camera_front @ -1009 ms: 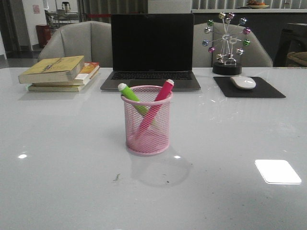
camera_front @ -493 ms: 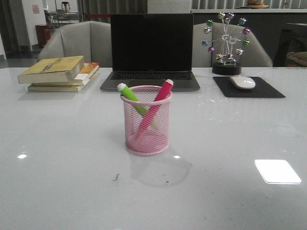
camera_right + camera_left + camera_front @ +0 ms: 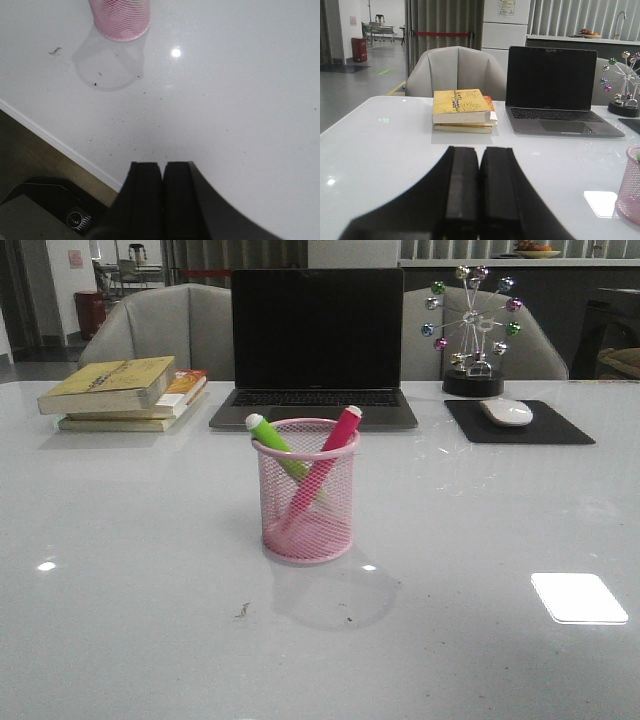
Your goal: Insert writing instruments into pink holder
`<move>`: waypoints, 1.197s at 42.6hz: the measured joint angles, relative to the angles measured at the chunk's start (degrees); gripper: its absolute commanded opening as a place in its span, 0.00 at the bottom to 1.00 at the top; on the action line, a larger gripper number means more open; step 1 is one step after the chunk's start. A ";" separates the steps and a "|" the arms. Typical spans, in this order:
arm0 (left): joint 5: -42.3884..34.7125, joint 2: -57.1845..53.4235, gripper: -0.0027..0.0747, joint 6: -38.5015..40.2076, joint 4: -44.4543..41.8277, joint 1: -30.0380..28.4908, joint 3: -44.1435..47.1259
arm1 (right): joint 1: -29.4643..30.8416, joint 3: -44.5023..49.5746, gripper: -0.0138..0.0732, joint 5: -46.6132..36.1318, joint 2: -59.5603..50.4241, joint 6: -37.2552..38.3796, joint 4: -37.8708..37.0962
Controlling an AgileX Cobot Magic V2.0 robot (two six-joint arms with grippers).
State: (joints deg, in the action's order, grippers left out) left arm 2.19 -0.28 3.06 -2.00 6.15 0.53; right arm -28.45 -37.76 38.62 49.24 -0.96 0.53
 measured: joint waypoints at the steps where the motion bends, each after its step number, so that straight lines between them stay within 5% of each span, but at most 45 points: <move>1: 0.00 0.00 0.15 0.00 0.00 0.00 0.00 | 0.00 0.00 0.22 0.00 0.00 0.00 0.00; 24: 0.00 0.00 0.15 0.00 0.00 0.00 0.00 | 1.12 0.00 0.22 0.00 -2.13 0.00 -0.10; 32: 0.00 0.00 0.15 0.00 0.00 0.00 0.00 | 11.68 3.90 0.22 -3.09 -15.54 0.00 -0.53; 40: 0.00 0.00 0.15 0.00 0.00 0.00 0.00 | 23.02 16.20 0.22 -16.22 -33.02 0.00 -1.48; 51: 0.00 0.00 0.15 0.00 0.00 0.00 0.00 | 28.24 35.19 0.22 -29.79 -48.56 0.00 0.84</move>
State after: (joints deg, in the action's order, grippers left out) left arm 2.19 -0.28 3.06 -2.00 6.15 0.53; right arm -0.21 -2.56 8.83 0.68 -0.96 1.37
